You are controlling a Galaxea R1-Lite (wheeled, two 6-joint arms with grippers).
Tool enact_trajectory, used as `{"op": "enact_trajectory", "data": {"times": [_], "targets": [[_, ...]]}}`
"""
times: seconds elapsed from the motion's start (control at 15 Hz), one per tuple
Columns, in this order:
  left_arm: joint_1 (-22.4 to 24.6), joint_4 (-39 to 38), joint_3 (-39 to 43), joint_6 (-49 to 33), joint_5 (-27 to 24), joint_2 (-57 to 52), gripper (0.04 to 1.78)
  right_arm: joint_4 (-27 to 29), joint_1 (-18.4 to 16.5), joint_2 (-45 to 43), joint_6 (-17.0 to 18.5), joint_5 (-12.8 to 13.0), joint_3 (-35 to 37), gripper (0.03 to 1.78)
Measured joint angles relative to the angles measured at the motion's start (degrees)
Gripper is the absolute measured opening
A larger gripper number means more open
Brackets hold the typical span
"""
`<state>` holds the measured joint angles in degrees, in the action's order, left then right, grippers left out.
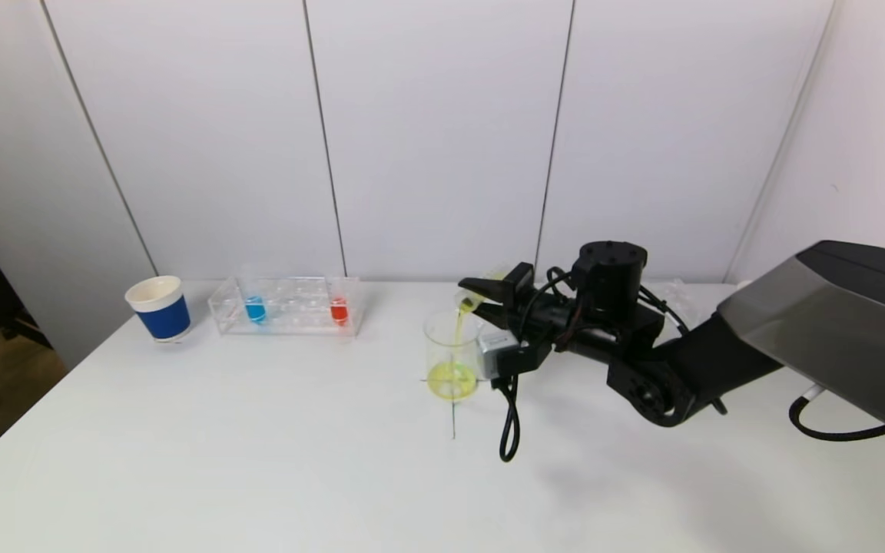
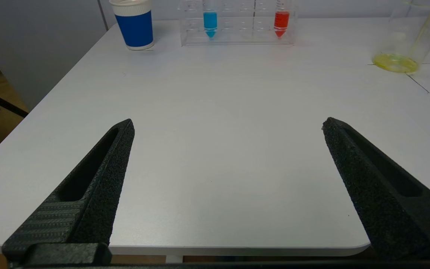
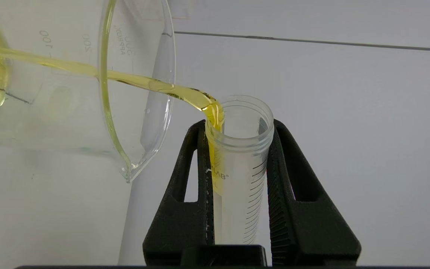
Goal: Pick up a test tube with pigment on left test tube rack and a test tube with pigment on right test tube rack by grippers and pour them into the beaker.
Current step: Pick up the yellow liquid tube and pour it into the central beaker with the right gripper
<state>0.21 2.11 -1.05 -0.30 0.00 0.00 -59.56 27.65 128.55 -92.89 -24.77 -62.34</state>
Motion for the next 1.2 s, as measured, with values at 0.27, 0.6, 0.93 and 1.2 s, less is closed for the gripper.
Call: {"op": "enact_trajectory", "data": {"times": [0.27,0.6,0.93,1.2], "targets": [[0.0,0.0,0.0,-0.02,0.02,0.0,1.76,3.17,-0.65,-0.99,-3.3,0.55,-0.24,0.47],[0.0,0.0,0.0,0.0,0.0,0.0,1.76,6.42,-1.02,-2.43,-6.17,2.21,-0.66,0.47],[0.04,0.0,0.0,0.0,0.0,0.0,1.76,7.39,-1.02,-3.06,-7.05,2.95,-1.33,0.47],[0.01,0.0,0.0,-0.02,0.0,0.0,1.76,8.9,-0.5,-3.05,-8.35,3.06,-2.9,0.47]]}}
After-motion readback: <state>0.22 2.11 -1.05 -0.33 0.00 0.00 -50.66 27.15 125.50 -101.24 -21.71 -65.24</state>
